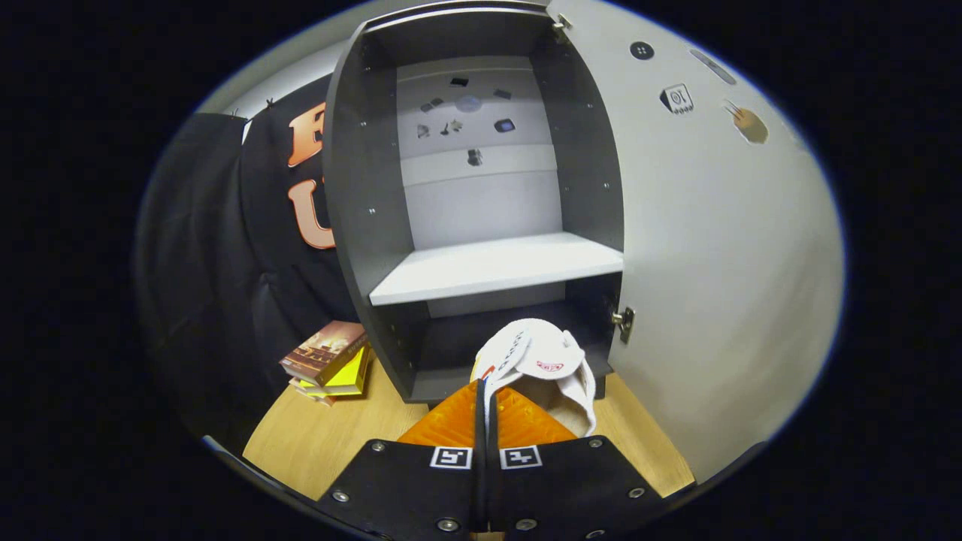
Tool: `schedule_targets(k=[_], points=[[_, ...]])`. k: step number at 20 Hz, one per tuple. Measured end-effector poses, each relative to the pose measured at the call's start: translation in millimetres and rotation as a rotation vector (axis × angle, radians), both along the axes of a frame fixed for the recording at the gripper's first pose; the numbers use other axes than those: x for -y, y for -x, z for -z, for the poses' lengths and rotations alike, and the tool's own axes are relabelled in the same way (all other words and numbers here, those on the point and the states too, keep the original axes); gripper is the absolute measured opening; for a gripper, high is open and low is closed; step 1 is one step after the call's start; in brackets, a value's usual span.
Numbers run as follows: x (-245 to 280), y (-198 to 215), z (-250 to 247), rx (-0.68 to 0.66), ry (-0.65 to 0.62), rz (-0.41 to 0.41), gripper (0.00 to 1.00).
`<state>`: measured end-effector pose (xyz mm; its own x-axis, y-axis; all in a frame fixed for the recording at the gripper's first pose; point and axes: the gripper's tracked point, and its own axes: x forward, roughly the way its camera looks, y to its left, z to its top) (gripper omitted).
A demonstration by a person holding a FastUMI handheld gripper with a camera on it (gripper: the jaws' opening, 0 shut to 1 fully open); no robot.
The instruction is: Open the shoe cabinet door, grab the shoes and put them into the shoe cabinet, then close the shoe cabinet door.
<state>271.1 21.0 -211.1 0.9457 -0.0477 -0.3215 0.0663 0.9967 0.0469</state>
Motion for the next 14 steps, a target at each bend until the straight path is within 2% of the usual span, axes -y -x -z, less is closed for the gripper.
schedule_targets(k=[3, 6, 11, 14], points=[[-3.3, -15.3, -44.3, 0.067, 0.026, -0.022, 0.00], [-4.2, -49.5, -66.2, 0.099, 0.052, -0.029, 0.00], [1.7, -132.8, -91.8, 0.135, 0.074, -0.035, 0.00], [3.6, -184.2, -91.7, 0.107, 0.086, -0.044, 0.00]])
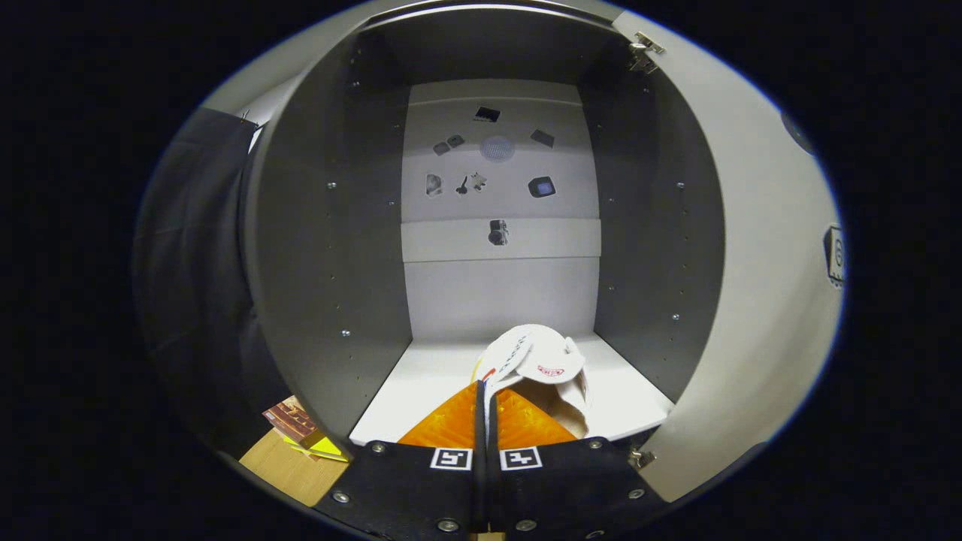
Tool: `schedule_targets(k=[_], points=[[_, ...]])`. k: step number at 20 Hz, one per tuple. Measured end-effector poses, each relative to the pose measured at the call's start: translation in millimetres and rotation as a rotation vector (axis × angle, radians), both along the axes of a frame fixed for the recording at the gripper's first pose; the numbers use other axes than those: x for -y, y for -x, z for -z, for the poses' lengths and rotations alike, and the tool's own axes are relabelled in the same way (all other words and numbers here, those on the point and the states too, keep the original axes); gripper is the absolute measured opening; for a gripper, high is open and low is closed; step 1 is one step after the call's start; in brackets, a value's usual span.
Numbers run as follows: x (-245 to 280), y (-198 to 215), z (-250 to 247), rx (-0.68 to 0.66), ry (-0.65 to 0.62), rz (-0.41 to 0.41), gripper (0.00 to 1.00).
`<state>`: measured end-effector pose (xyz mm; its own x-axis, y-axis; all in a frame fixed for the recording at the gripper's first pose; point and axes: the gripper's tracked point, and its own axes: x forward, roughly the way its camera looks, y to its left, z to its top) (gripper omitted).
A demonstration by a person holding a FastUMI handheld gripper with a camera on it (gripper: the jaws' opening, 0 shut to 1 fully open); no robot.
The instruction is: Open the shoe cabinet door, grab the shoes and put them into the shoe cabinet, then close the shoe cabinet door.
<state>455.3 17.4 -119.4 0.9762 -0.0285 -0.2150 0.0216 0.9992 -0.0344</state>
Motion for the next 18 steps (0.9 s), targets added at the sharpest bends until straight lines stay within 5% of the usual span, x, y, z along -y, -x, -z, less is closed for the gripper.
schedule_targets(k=[6, 12, 18], points=[[0.1, -72.6, 18.0, -0.053, 0.017, 0.019, 0.00], [0.9, -92.5, 28.5, -0.067, 0.073, 0.050, 0.01], [-7.3, -91.3, 27.3, -0.057, 0.097, 0.033, 0.32]])
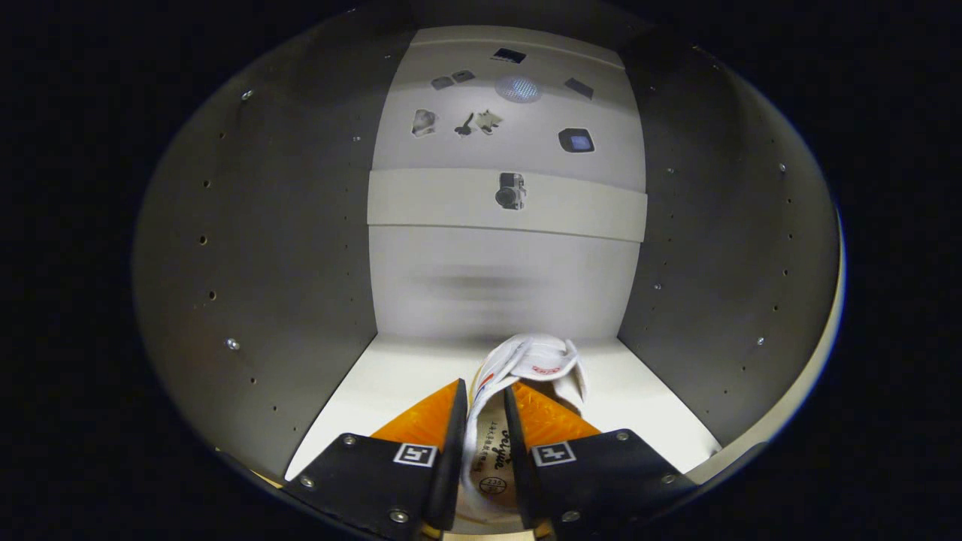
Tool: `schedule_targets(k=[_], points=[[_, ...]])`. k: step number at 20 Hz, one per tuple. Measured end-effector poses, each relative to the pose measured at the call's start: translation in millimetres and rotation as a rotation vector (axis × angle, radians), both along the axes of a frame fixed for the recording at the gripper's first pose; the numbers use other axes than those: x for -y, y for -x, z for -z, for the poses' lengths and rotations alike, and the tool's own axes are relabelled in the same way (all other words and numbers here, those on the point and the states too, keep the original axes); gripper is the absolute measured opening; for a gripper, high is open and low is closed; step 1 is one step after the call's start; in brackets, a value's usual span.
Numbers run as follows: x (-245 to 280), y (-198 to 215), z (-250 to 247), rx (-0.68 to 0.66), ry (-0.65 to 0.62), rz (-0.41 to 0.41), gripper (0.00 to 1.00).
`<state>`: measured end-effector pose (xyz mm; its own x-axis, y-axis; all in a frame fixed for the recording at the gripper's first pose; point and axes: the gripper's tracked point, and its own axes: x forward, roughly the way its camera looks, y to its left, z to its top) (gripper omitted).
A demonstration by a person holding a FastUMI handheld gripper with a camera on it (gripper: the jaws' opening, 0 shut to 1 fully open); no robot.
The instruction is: Open the shoe cabinet door, grab the shoes and put them into the shoe cabinet, then close the shoe cabinet door.
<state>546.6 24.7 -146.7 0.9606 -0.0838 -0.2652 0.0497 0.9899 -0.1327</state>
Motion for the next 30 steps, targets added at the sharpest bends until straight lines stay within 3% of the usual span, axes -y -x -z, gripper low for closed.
schedule_targets(k=[6, 7, 15, 30], points=[[-3.8, 7.6, -24.5, 0.076, -0.050, -0.003, 0.46], [-4.1, 14.2, -33.1, 0.097, -0.049, -0.006, 0.56], [-4.5, 103.6, -86.5, 0.218, -0.046, -0.017, 0.93], [15.5, 403.6, -100.2, 0.204, -0.125, -0.067, 0.93]])
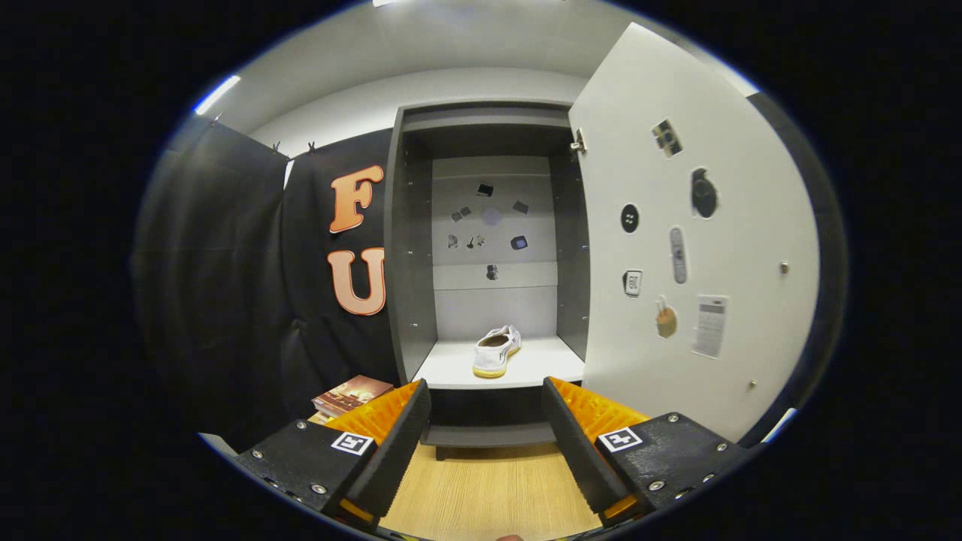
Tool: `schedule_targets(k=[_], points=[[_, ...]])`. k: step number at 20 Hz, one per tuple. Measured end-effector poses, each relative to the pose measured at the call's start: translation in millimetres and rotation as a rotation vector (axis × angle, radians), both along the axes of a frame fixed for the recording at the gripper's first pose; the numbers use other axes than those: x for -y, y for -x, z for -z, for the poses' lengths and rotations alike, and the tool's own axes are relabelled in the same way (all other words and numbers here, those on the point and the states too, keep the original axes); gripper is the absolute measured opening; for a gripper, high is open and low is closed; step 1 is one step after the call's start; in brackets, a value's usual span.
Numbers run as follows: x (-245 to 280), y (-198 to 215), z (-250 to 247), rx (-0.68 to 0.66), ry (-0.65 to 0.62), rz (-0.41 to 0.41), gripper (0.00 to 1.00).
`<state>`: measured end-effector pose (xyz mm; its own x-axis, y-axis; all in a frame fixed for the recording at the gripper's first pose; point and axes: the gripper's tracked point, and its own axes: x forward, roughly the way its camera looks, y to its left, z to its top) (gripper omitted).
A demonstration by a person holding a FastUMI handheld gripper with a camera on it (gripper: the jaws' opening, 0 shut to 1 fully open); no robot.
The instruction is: Open the shoe cabinet door, grab the shoes and put them into the shoe cabinet, then close the shoe cabinet door.
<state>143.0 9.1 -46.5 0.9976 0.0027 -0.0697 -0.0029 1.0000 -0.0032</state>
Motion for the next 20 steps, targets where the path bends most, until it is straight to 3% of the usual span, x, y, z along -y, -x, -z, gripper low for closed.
schedule_targets(k=[4, 5, 9, 15, 20], points=[[25.7, 55.1, -6.5, 0.010, 0.013, -0.006, 0.93], [27.7, 83.9, 29.1, 0.016, 0.014, -0.007, 0.93], [65.8, 117.6, 16.3, 0.039, -0.022, 0.009, 0.93], [147.6, 123.4, 8.5, 0.039, -0.089, 0.092, 0.93], [211.6, 105.2, -6.8, 0.056, -0.115, 0.134, 0.93]])
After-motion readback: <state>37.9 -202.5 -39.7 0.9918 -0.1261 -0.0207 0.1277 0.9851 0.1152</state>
